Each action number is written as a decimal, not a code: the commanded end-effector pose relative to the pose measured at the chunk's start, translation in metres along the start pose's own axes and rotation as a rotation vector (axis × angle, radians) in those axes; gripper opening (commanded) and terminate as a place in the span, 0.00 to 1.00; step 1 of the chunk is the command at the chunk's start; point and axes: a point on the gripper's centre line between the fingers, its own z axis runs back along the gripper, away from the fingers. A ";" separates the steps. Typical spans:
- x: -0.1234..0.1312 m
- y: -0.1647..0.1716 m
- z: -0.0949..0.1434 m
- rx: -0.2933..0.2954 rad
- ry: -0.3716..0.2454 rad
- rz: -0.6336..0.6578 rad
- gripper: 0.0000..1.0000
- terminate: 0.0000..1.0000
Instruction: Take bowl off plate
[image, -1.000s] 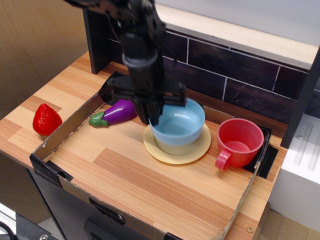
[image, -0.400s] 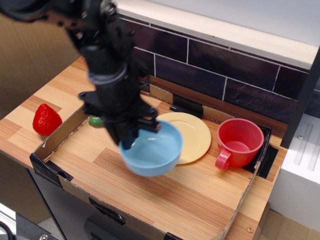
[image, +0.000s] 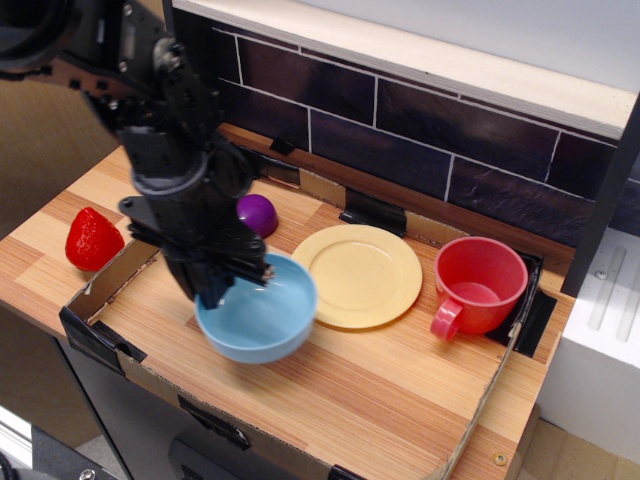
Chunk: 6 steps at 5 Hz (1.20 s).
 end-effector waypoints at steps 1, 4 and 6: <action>0.003 0.019 -0.006 0.044 -0.028 -0.033 0.00 0.00; 0.009 0.022 0.024 0.055 -0.042 -0.019 1.00 0.00; 0.020 0.017 0.048 0.017 -0.046 -0.005 1.00 0.00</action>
